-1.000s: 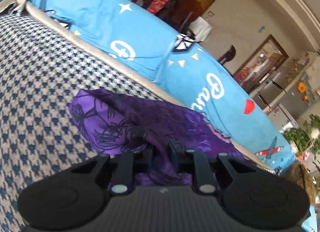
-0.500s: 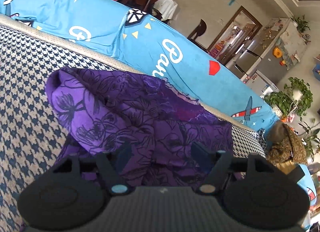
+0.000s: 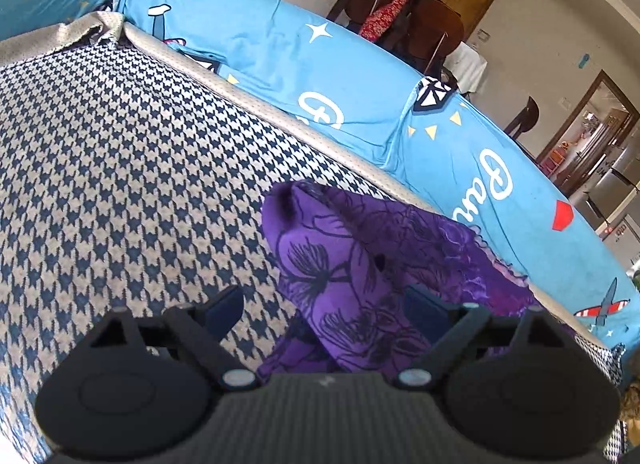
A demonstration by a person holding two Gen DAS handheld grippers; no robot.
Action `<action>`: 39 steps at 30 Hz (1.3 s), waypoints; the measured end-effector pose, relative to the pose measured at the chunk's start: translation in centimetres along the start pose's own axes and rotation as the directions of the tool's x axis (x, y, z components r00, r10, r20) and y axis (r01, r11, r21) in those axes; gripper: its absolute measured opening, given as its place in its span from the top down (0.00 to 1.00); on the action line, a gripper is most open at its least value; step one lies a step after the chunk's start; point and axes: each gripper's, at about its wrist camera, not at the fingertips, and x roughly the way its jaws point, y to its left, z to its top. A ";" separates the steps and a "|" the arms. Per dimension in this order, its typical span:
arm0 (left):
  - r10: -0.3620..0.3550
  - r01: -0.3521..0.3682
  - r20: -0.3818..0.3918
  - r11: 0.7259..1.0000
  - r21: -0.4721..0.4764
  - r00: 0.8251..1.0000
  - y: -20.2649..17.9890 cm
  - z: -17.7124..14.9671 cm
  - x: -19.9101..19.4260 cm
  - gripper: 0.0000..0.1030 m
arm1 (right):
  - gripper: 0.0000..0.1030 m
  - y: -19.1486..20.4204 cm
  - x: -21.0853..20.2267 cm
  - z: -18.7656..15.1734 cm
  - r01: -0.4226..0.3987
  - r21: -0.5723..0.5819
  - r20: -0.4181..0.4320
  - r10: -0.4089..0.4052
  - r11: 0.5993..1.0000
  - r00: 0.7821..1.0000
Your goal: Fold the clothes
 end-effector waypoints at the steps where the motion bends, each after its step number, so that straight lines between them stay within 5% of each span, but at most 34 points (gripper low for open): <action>1: 0.002 -0.002 0.003 1.000 -0.008 1.000 0.0 0.2 -0.1 0.07 | 0.09 0.5 -0.2 0.6 -0.028 -0.030 0.006 0.029 0.999 1.000; 5: 0.021 -0.021 0.012 0.999 -0.028 1.000 0.1 0.7 -0.1 0.04 | 0.14 2.4 0.0 3.1 -0.118 -0.187 0.046 0.129 0.975 0.991; 11: 0.057 -0.057 -0.001 0.997 -0.056 0.998 0.8 1.1 0.0 0.04 | 0.31 4.2 3.2 6.5 -0.196 -0.271 0.028 0.211 0.942 0.977; 25: 0.046 -0.052 -0.046 0.989 -0.140 0.998 3.4 1.5 -0.4 0.04 | 0.31 7.5 10.7 6.9 -0.159 -0.434 0.034 0.192 0.887 0.981; 33: 0.062 -0.072 -0.068 0.983 -0.168 0.996 3.8 1.1 0.0 0.04 | 0.68 7.8 11.8 7.5 -0.215 -0.403 0.019 0.242 0.890 0.970; 35: 0.076 -0.086 -0.065 0.982 -0.171 0.995 3.9 1.1 0.0 0.04 | 0.84 7.6 11.8 8.0 -0.235 -0.366 0.006 0.255 0.900 0.967; 39: 0.102 -0.112 -0.060 0.975 -0.193 0.993 4.4 1.1 -0.1 0.03 | 0.93 5.9 11.7 9.5 -0.334 -0.205 -0.014 0.339 0.920 0.941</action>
